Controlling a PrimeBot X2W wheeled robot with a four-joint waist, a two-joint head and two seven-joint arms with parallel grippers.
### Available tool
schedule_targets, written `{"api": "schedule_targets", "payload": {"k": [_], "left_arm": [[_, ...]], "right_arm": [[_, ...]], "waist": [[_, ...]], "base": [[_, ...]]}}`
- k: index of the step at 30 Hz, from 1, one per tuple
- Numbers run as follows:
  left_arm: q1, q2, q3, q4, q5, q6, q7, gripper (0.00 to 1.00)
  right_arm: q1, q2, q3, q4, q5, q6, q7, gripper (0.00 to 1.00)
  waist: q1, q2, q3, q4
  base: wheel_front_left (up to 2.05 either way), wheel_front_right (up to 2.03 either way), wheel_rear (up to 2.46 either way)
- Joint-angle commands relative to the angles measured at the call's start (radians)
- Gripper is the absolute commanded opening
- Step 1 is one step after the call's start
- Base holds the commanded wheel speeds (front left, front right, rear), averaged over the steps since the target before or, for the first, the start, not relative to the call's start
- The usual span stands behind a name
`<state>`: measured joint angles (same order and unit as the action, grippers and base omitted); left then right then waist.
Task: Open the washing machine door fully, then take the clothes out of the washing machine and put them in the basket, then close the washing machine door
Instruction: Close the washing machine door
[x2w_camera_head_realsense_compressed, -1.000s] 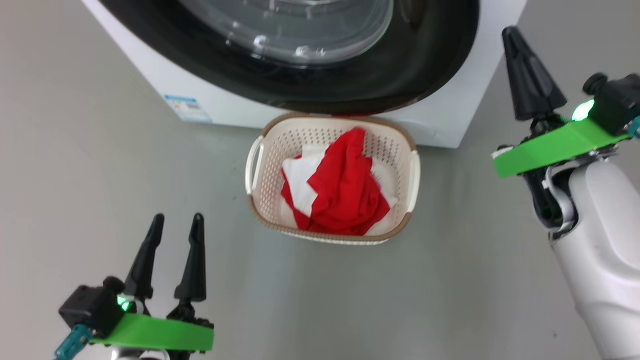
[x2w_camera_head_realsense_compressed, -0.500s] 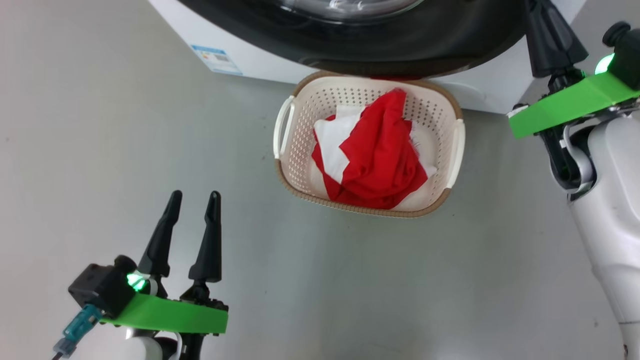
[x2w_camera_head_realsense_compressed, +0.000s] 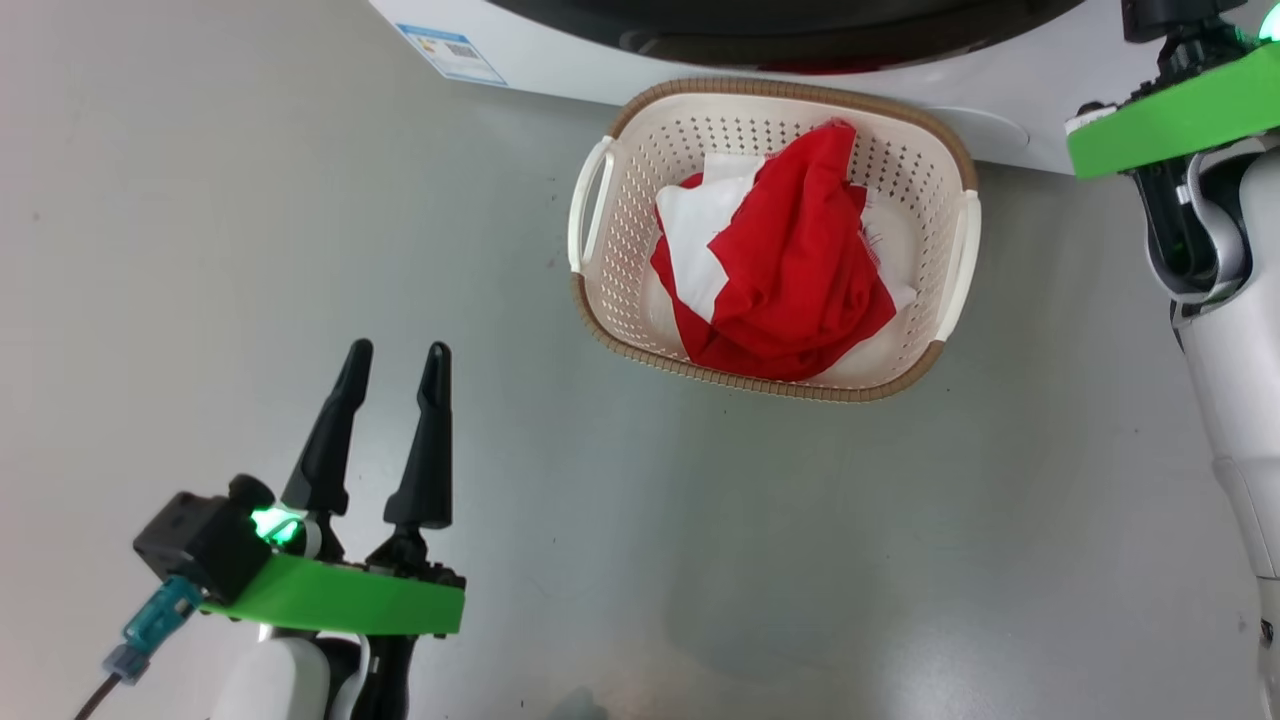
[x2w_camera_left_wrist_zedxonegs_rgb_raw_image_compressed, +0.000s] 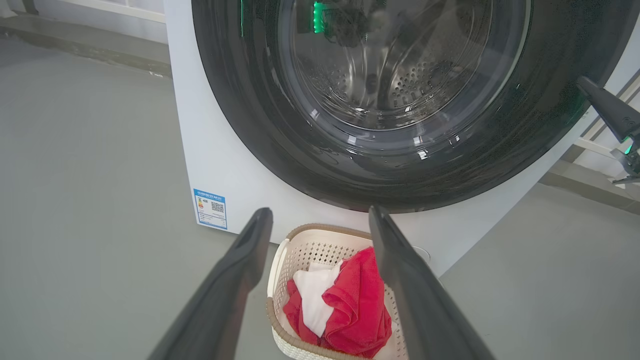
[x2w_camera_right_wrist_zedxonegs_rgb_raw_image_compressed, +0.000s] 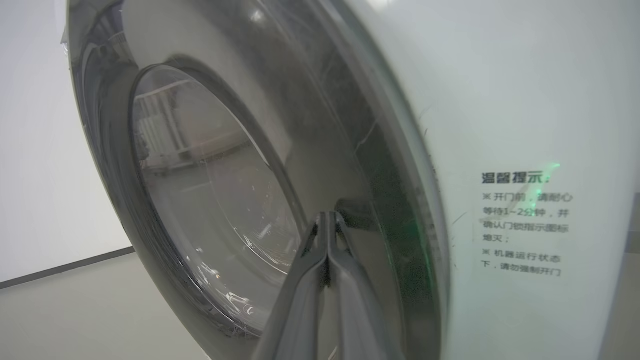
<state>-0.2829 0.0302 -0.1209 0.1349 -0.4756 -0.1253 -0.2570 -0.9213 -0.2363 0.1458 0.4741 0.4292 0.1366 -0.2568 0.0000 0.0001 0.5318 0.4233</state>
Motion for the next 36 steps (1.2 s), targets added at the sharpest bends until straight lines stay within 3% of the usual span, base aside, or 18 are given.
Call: {"api": "schedule_targets", "payload": {"k": [1,6,16,18,21,22,23,24,36], "left_arm": [[-0.012,0.02,0.033,-0.026,-0.01,-0.005,-0.005,1.0],[-0.023,0.02,0.033,-0.024,-0.013,-0.005,-0.005,1.0],[-0.009,0.02,0.046,-0.004,0.002,-0.005,-0.005,1.0],[-0.006,0.02,0.049,-0.002,0.005,-0.005,-0.005,1.0],[0.002,0.02,0.061,0.006,0.016,-0.005,-0.005,1.0],[0.005,0.02,0.064,0.008,0.021,-0.005,-0.005,1.0],[0.008,0.02,0.067,0.01,0.026,-0.005,-0.005,1.0],[0.011,0.02,0.07,0.012,0.031,-0.005,-0.005,1.0],[0.033,0.02,0.113,0.046,0.104,-0.005,-0.005,1.0]], "right_arm": [[-0.032,0.012,-0.018,-0.024,-0.006,-0.006,-0.005,0.0],[-0.063,0.026,-0.045,-0.02,-0.018,-0.006,-0.005,0.0],[0.027,0.029,0.04,-0.015,-0.006,-0.006,-0.005,0.0],[0.042,0.029,0.049,-0.017,-0.003,-0.006,-0.005,0.04],[0.086,0.027,0.069,-0.022,0.005,-0.006,-0.005,0.44],[0.101,0.028,0.073,-0.025,0.007,-0.006,-0.005,0.6],[0.117,0.029,0.077,-0.026,0.008,-0.006,-0.005,0.89],[0.132,0.03,0.081,-0.028,0.008,-0.006,-0.005,1.0],[0.308,0.047,0.097,-0.062,0.018,-0.006,-0.005,1.0]], "waist": [[0.0,-0.0001,0.01,0.003],[0.0,-0.0001,0.018,0.0],[0.0,-0.0001,-0.033,-0.026],[0.0,-0.0001,-0.04,-0.031],[0.0,-0.0001,-0.06,-0.045],[0.0,-0.0001,-0.067,-0.05],[0.0,-0.0001,-0.074,-0.056],[0.0,-0.0001,-0.082,-0.061],[0.0,-0.0001,-0.168,-0.135]], "base": [[0.0,0.0,0.0],[0.0,0.0,0.0],[0.0,0.0,0.0],[0.0,0.0,0.0],[0.0,0.0,0.0],[0.0,0.0,0.0],[0.0,0.0,0.0],[0.0,0.0,0.0],[0.0,0.0,0.0]]}}
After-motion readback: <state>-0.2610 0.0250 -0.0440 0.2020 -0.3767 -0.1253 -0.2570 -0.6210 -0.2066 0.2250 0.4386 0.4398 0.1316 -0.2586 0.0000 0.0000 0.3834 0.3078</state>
